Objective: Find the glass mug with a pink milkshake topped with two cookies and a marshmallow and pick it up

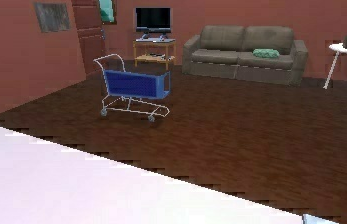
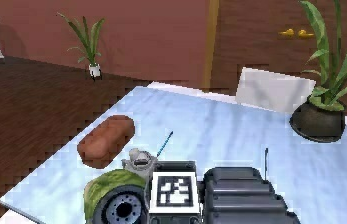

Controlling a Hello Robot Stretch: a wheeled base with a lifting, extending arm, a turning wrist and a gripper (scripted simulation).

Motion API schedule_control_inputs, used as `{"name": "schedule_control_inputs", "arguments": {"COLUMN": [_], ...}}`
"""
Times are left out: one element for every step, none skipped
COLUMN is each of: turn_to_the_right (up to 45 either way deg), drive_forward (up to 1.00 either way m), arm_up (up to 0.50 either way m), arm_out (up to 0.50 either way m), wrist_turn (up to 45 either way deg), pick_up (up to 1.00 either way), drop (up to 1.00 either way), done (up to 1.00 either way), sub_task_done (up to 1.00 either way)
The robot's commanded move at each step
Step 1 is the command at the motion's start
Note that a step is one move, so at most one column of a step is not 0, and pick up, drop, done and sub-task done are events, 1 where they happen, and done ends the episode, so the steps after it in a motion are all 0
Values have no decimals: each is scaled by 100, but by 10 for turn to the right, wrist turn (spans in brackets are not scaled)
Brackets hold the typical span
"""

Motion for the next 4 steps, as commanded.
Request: {"name": "schedule_control_inputs", "arguments": {"turn_to_the_right": [0, 0, 0, 0], "drive_forward": [0, 0, 0, 0], "arm_up": [0, 0, 0, 0], "arm_out": [16, 0, 0, 0], "wrist_turn": [0, 450, 450, 450], "pick_up": [0, 0, 0, 0], "drop": [0, 0, 0, 0], "done": [0, 0, 0, 0], "sub_task_done": [0, 0, 0, 0]}}
